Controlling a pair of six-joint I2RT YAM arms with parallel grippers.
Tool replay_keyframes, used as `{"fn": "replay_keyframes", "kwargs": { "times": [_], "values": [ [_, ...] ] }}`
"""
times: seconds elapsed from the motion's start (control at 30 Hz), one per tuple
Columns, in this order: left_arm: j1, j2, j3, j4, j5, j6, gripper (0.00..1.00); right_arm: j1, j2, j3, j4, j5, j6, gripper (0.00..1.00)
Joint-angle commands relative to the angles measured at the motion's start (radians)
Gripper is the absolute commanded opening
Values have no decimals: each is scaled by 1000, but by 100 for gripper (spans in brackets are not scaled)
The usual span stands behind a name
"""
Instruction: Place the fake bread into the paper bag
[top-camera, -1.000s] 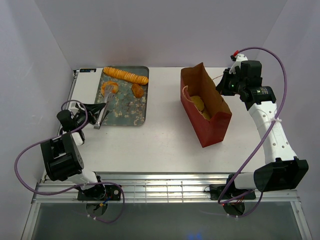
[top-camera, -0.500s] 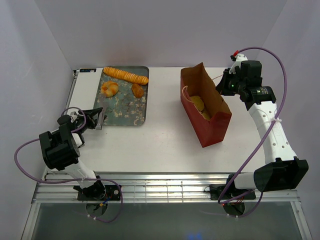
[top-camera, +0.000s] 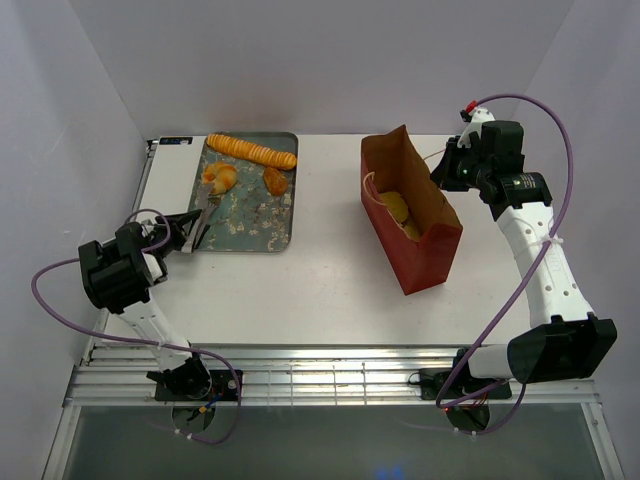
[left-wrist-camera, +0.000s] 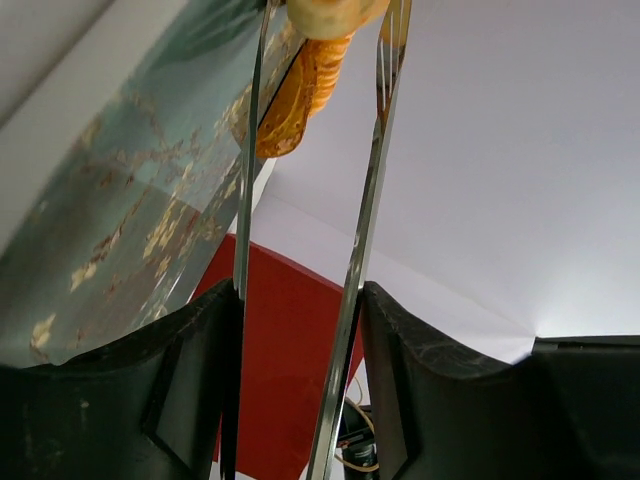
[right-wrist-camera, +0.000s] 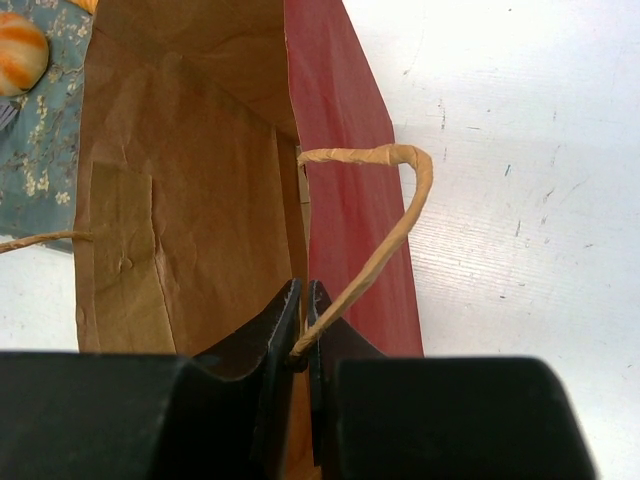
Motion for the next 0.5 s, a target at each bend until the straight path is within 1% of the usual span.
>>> {"fn": "replay_keyframes", "kwargs": {
  "times": [0.0,0.4,0.47],
  "values": [
    [-10,32,66,37,8,-1,61,3,7,22,49,-8,0,13],
    [-44,111,160,2,-5,31,60,3,16,14,52,-1,-4,13],
    [-50,123,180,1,-8,29,59,3,14,14,52,5,-4,13]
  ]
}}
